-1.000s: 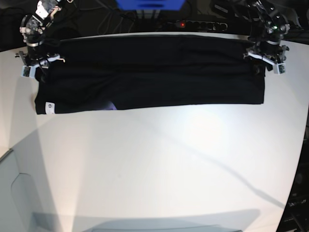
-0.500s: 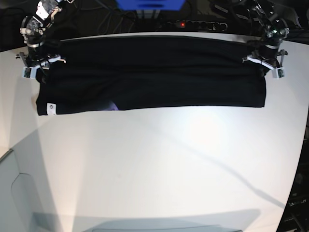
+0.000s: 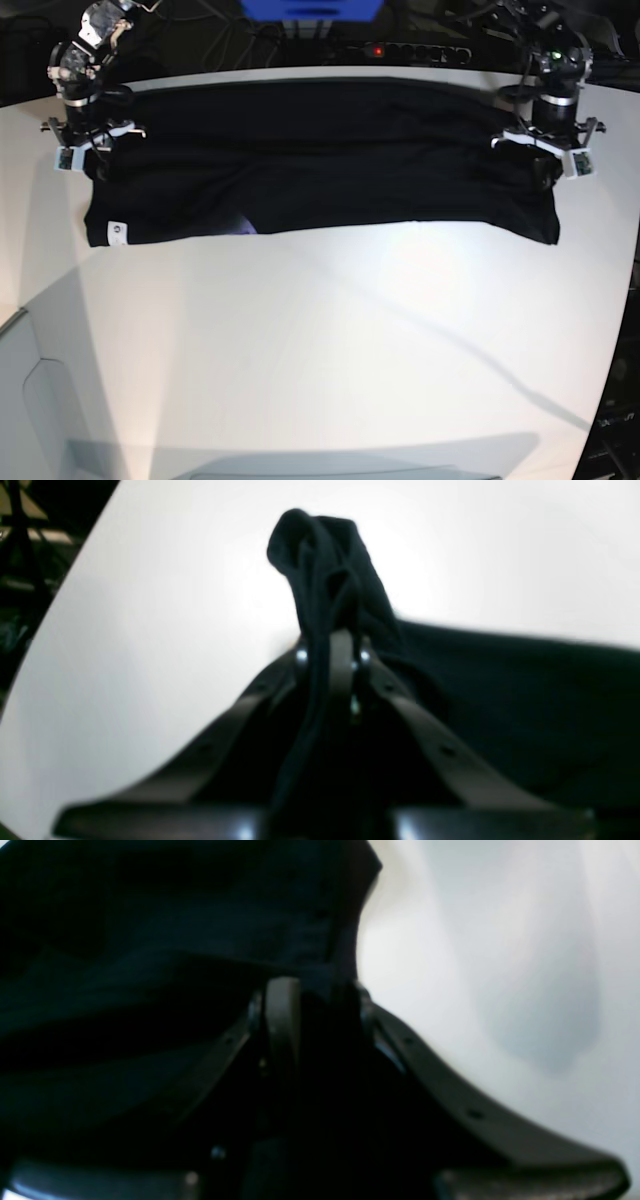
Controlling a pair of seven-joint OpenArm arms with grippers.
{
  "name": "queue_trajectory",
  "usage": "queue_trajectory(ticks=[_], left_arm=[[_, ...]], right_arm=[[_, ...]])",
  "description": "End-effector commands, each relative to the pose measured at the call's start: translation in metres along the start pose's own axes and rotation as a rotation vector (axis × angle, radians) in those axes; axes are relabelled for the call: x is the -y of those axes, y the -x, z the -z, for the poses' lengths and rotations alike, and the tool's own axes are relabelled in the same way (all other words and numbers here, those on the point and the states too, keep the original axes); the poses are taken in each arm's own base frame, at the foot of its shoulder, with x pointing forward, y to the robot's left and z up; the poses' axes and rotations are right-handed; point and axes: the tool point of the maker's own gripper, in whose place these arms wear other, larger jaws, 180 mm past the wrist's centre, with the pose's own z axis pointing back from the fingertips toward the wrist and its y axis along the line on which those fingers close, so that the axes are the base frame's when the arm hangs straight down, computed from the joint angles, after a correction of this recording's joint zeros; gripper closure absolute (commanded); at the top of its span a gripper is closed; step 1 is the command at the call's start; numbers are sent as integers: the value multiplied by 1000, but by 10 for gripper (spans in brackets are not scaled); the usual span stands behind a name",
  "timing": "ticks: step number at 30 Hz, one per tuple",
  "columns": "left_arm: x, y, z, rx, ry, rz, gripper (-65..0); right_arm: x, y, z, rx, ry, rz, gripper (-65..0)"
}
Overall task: Fold the T-shirt properly
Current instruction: 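Fold the held end toward the right gripper with the left gripper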
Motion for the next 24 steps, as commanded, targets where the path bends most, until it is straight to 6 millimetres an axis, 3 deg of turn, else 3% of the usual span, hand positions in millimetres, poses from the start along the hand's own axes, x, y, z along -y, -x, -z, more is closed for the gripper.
queue_trajectory(ticks=[1,7,13,24], left_arm=[[9,-9,-5,38,22,1,0],[88,19,-14,-39,247,5,0],[152,37,-30,-91,429,-5,0],[235,40,-55,-106,667,-24,0]], right_arm=[[1,9,-1,-49,0,-22,-170],[1,10,-2,-51,0,-22,-170],[1,10,-3,-52,0,-23,-170],[1,11,-3,-54,0,-24,-170]])
